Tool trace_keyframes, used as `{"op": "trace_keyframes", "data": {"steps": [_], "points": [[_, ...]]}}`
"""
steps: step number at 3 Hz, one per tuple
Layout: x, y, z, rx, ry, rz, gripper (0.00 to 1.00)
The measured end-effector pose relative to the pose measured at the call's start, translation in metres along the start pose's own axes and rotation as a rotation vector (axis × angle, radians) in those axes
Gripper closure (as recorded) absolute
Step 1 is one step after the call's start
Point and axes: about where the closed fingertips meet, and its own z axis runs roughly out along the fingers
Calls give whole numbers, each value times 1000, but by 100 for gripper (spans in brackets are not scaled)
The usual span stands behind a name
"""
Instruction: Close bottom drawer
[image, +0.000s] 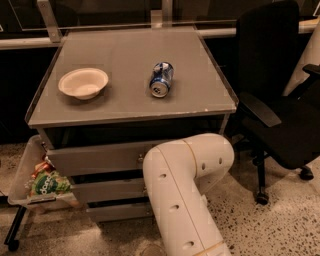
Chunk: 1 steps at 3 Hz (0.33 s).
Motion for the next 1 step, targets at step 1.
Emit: {"op": "trace_keyframes", "data": {"steps": [1], "points": [[0,0,0,0,0,0,0]]}}
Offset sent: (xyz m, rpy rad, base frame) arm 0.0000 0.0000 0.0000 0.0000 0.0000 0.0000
